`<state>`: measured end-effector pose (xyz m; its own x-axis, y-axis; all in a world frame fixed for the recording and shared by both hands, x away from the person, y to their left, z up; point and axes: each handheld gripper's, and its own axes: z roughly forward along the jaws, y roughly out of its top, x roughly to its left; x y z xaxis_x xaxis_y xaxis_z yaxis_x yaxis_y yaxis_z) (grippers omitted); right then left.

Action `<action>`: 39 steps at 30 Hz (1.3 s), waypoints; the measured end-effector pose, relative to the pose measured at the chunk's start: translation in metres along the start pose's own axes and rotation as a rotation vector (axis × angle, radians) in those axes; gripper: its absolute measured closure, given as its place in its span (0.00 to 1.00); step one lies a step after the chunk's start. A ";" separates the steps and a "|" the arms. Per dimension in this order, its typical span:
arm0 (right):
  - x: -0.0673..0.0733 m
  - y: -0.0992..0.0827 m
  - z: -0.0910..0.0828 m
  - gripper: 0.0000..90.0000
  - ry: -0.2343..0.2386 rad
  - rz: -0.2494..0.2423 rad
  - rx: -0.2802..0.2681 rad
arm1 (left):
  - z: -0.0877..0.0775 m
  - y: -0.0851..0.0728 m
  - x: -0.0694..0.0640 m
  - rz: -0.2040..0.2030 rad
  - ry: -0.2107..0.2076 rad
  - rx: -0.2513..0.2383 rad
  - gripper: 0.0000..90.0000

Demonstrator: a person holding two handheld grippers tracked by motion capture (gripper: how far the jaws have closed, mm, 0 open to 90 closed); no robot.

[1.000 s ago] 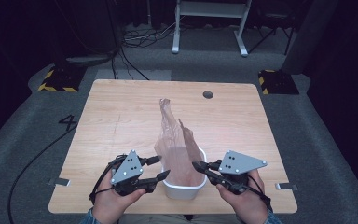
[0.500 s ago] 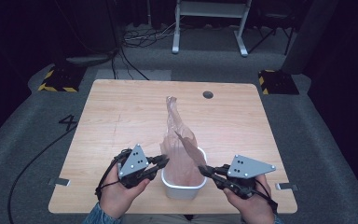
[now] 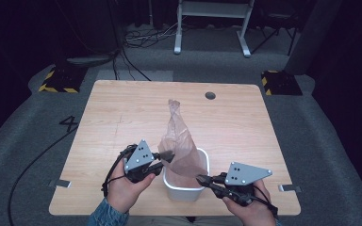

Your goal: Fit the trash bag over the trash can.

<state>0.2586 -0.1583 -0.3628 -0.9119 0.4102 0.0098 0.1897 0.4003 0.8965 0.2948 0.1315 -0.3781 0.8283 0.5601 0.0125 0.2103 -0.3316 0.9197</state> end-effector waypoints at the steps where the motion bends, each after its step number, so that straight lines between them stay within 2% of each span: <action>1: -0.002 -0.001 -0.001 1.00 -0.006 0.002 0.003 | -0.001 0.000 0.000 0.011 0.009 0.005 0.99; 5: -0.004 -0.004 -0.008 1.00 -0.018 0.011 0.001 | -0.002 -0.002 0.000 0.030 0.034 0.016 0.96; 6: -0.004 -0.004 -0.009 1.00 -0.020 0.012 -0.002 | -0.001 -0.002 0.001 0.036 0.042 0.011 0.90; 7: -0.004 -0.005 -0.009 1.00 -0.018 0.013 -0.002 | 0.001 -0.003 0.003 0.046 0.057 -0.001 0.79; 8: -0.003 -0.005 -0.009 1.00 -0.014 0.016 0.000 | 0.002 -0.003 0.004 0.034 0.054 -0.011 0.67; 9: -0.003 -0.005 -0.009 1.00 -0.008 0.017 0.001 | 0.004 -0.003 0.004 -0.004 0.038 -0.030 0.57; 10: -0.002 -0.006 -0.008 1.00 -0.001 0.015 0.001 | 0.005 -0.002 0.006 -0.006 0.040 -0.038 0.50; 12: 0.000 -0.005 -0.006 1.00 0.012 0.014 -0.003 | 0.007 0.001 0.007 -0.022 0.041 -0.054 0.42; 13: 0.001 -0.004 -0.005 1.00 0.016 0.013 -0.003 | 0.008 0.002 0.008 -0.028 0.040 -0.058 0.41; 14: 0.001 -0.004 -0.004 1.00 0.019 0.008 -0.003 | 0.010 0.004 0.008 -0.031 0.035 -0.053 0.44; 16: 0.000 -0.003 0.000 1.00 0.025 0.006 0.006 | 0.013 0.004 0.007 -0.017 0.000 -0.037 0.72; 17: 0.000 -0.003 0.001 1.00 0.025 0.006 0.011 | 0.015 0.004 0.004 -0.019 -0.014 -0.037 0.78; 18: -0.001 -0.003 0.002 1.00 0.024 0.004 0.015 | 0.015 0.004 0.002 -0.002 -0.009 -0.028 0.88; 20: -0.002 -0.004 0.001 1.00 0.019 0.005 0.016 | 0.013 0.004 -0.003 0.037 0.002 -0.017 0.97; 23: -0.005 -0.006 -0.002 1.00 0.000 0.009 0.021 | 0.013 0.003 -0.005 0.017 -0.034 -0.009 0.99; 26: -0.008 -0.007 -0.004 0.98 -0.013 0.015 0.020 | 0.013 0.003 -0.007 0.034 -0.033 0.001 1.00; 33: -0.012 -0.004 -0.012 0.60 -0.068 0.004 0.010 | 0.012 0.002 -0.010 0.056 -0.049 0.001 1.00; 37: -0.014 0.001 -0.022 0.53 -0.108 -0.003 -0.011 | 0.012 0.001 -0.010 0.053 -0.050 -0.007 1.00; 39: -0.015 0.004 -0.026 0.52 -0.123 -0.008 -0.022 | 0.011 0.000 -0.010 0.051 -0.053 -0.005 1.00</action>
<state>0.2631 -0.1845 -0.3480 -0.8617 0.5048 -0.0507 0.1732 0.3865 0.9059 0.2927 0.1176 -0.3827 0.8644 0.5012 0.0389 0.1644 -0.3549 0.9204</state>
